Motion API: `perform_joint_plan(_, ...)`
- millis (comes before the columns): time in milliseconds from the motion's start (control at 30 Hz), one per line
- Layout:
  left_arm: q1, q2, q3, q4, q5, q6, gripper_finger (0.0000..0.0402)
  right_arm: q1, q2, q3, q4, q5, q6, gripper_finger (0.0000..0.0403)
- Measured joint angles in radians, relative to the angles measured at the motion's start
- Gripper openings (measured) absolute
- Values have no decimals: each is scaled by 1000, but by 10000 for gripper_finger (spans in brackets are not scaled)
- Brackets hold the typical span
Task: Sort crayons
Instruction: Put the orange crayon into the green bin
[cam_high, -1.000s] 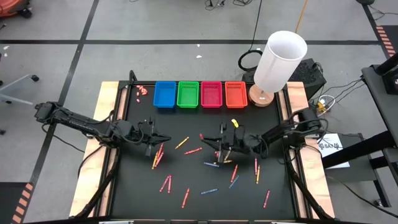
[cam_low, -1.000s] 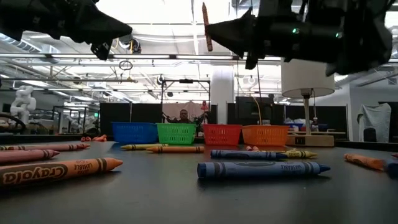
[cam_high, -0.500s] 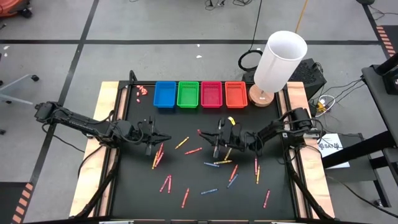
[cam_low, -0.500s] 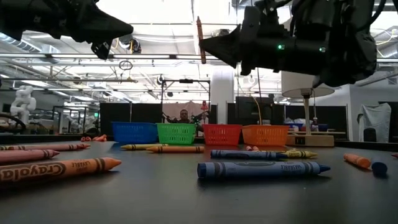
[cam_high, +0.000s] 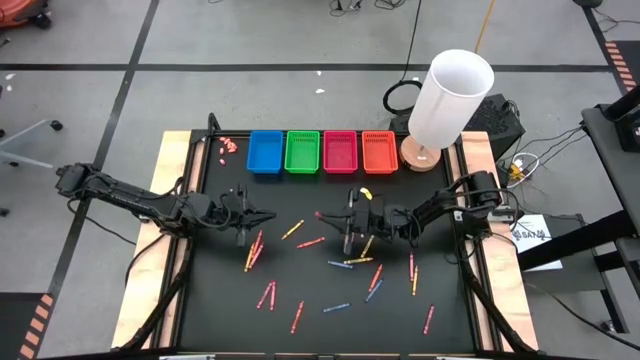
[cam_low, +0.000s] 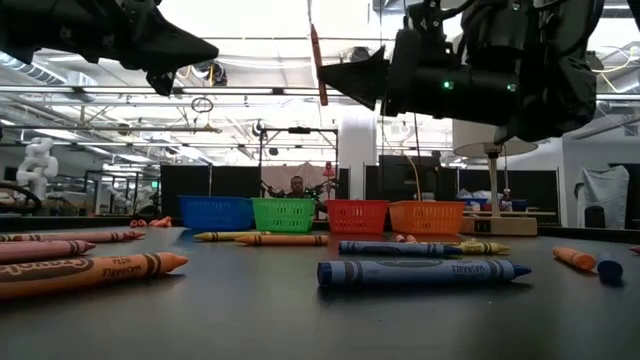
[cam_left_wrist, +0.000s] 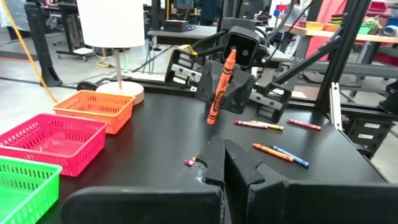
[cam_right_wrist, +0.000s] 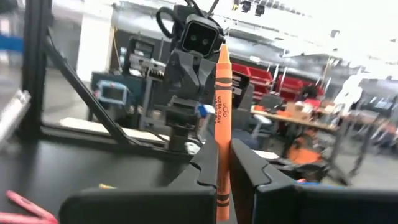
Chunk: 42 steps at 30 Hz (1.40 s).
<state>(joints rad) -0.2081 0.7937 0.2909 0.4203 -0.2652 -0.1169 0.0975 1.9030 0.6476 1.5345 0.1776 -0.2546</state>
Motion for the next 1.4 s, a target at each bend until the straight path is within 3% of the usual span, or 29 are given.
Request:
perform_joint_plan(400, 0, 0, 0, -7, -1, -6, 1, 0, 0, 0, -21, 0, -425, 2)
perform_joint_plan(767, 0, 32, -2, -10, -1, -8, 1, 0, 0, 0, -59, 1, -568, 2)
perform_joint_plan(933, 0, 56, -2, -10, -1, -8, 1, 0, 0, 0, -67, 1, -546, 2)
perform_joint_plan(1400, 0, 90, -3, -9, -1, -7, 1, 0, 0, 0, -66, 3, -251, 2)
